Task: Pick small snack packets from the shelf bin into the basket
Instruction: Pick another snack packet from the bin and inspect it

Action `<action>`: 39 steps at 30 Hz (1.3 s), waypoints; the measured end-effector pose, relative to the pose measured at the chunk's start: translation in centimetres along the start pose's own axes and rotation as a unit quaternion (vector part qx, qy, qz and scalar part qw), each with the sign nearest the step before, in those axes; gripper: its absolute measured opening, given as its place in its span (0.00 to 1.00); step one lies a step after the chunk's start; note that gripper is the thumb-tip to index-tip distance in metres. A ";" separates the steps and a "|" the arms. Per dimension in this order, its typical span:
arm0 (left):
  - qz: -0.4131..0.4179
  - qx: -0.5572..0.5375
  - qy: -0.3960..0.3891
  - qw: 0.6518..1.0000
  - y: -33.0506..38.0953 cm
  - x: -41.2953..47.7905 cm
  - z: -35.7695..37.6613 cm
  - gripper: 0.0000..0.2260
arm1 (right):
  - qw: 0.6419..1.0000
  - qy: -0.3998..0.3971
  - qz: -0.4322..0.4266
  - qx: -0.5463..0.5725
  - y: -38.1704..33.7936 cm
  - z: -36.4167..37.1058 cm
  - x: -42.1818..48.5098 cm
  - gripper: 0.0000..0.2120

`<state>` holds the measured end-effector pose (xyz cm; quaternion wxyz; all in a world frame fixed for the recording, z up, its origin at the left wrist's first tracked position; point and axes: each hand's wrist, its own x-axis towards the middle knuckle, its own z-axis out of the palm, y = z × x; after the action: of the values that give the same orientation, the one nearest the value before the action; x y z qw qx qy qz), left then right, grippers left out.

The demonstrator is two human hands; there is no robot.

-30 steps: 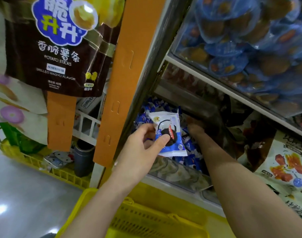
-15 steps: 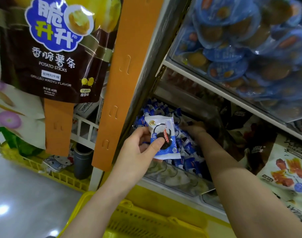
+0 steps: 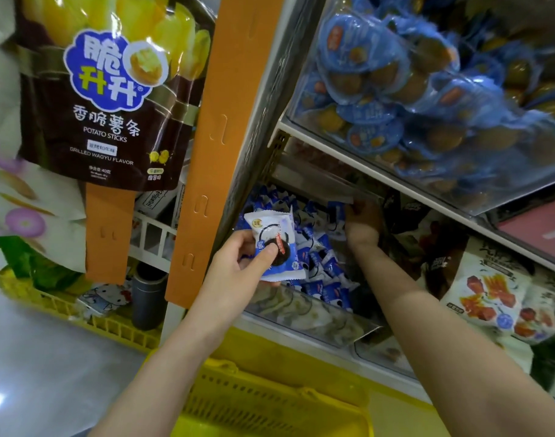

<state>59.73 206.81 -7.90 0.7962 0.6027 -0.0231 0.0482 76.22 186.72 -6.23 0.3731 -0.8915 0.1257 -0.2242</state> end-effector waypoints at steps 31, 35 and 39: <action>-0.041 -0.076 -0.012 0.996 1.6 -2.9 -0.2 0.19 | 0.966 -0.164 0.023 0.196 -4.2 -7.2 -10.8 0.06; -0.083 -0.108 -0.023 0.990 1.4 -2.3 -0.4 0.18 | 0.993 -0.079 0.082 0.035 -2.3 -3.4 -4.4 0.17; -0.137 -0.236 -0.041 0.961 1.3 -1.7 -0.5 0.14 | 0.988 -0.043 0.037 -0.143 -0.2 -0.5 -0.9 0.24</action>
<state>57.88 207.61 -6.94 0.9130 0.3970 0.0160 -0.0929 75.24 186.91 -6.00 0.2554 -0.9390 0.1735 -0.1516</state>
